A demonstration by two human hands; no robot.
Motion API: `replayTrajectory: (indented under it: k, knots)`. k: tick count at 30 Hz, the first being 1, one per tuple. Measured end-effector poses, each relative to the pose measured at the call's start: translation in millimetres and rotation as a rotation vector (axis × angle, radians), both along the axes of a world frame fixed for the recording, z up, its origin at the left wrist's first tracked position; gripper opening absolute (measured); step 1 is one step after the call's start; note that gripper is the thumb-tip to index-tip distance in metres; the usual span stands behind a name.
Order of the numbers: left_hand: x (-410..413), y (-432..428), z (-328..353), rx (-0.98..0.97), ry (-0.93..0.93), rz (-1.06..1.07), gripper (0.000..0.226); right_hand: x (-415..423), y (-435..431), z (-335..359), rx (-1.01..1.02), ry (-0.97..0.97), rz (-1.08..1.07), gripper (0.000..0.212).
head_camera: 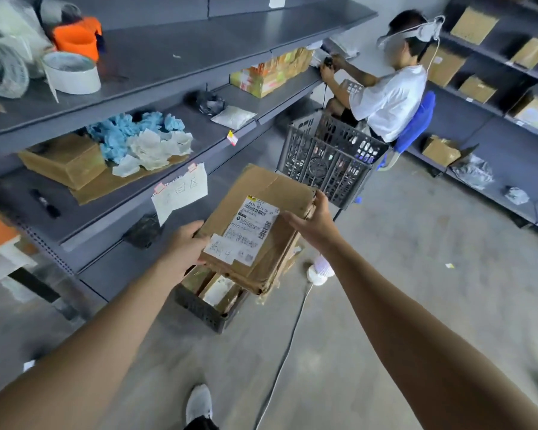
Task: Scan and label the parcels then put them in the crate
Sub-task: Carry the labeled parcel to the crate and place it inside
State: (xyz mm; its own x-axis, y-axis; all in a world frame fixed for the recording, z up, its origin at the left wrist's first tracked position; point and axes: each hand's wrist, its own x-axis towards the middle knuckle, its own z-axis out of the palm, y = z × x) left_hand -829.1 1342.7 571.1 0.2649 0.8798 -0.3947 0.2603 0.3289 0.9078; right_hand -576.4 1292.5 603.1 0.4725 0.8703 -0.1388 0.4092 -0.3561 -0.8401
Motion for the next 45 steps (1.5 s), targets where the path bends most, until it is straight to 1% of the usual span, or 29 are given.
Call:
replayTrajectory:
  k: [1, 2, 5, 6, 8, 9, 10, 12, 14, 16, 18, 20, 22, 25, 27, 28, 30, 33, 35, 37, 41, 43, 45]
  knots:
    - [4, 15, -2, 0.001, 0.0, 0.037, 0.028, 5, 14, -2, -0.015, 0.006, 0.002, 0.093]
    - [7, 29, -6, 0.009, 0.006, 0.089, 0.028, 11, 27, -6, -0.029, 0.004, 0.004, 0.09]
    - [20, 60, -17, 0.022, 0.044, 0.267, 0.018, 24, 61, -20, -0.056, 0.004, 0.009, 0.099]
    - [26, 67, -20, 0.009, 0.042, 0.341, 0.018, 29, 74, -25, -0.065, 0.004, 0.02, 0.096]
    - [41, 83, -26, -0.063, -0.01, 0.498, 0.026, 40, 101, -32, -0.083, -0.039, 0.071, 0.08]
    - [50, 92, -29, -0.107, -0.054, 0.566, 0.025, 47, 115, -36, -0.098, -0.072, 0.091, 0.074]
    - [57, 100, -34, -0.146, -0.101, 0.621, 0.023, 52, 127, -38, -0.103, -0.096, 0.105, 0.071]
    - [70, 115, -46, -0.194, -0.162, 0.716, 0.032, 66, 154, -48, -0.126, -0.11, 0.143, 0.068]
    - [84, 127, -56, -0.192, -0.186, 0.78, 0.04, 81, 180, -59, -0.173, -0.094, 0.203, 0.065]
    - [99, 135, -68, -0.168, -0.203, 0.835, 0.042, 97, 207, -75, -0.192, -0.065, 0.262, 0.063]
    - [117, 137, -76, -0.159, -0.217, 0.896, 0.04, 112, 231, -90, -0.206, -0.03, 0.334, 0.058]
    - [134, 137, -82, -0.181, -0.182, 0.958, 0.037, 124, 248, -104, -0.213, -0.045, 0.413, 0.05]
    - [148, 137, -88, -0.173, -0.184, 0.964, 0.036, 132, 262, -118, -0.222, -0.038, 0.479, 0.043]
    - [162, 135, -104, -0.191, -0.212, 0.99, 0.026, 137, 277, -136, -0.257, -0.068, 0.549, 0.049]
    - [165, 132, -120, -0.237, -0.139, 1.082, 0.022, 136, 283, -148, -0.285, -0.105, 0.608, 0.052]
    - [163, 131, -133, -0.237, -0.108, 1.085, 0.023, 136, 285, -155, -0.293, -0.12, 0.639, 0.051]
    - [161, 129, -155, -0.23, -0.1, 1.008, 0.028, 130, 287, -172, -0.336, -0.157, 0.682, 0.05]
    - [158, 129, -181, -0.173, -0.077, 0.868, 0.03, 121, 291, -206, -0.356, -0.201, 0.641, 0.05]
    - [155, 127, -206, -0.077, -0.067, 0.779, 0.04, 115, 291, -231, -0.324, -0.221, 0.644, 0.047]
    - [151, 123, -235, -0.055, -0.062, 0.73, 0.053, 110, 290, -261, -0.302, -0.209, 0.67, 0.047]
    - [149, 112, -308, -0.067, -0.046, 0.665, 0.079, 101, 289, -337, -0.31, -0.176, 0.754, 0.057]
    - [147, 109, -350, -0.063, -0.031, 0.661, 0.084, 97, 290, -378, -0.321, -0.212, 0.828, 0.07]
    - [143, 106, -395, -0.066, 0.012, 0.658, 0.087, 94, 292, -421, -0.302, -0.249, 0.895, 0.077]
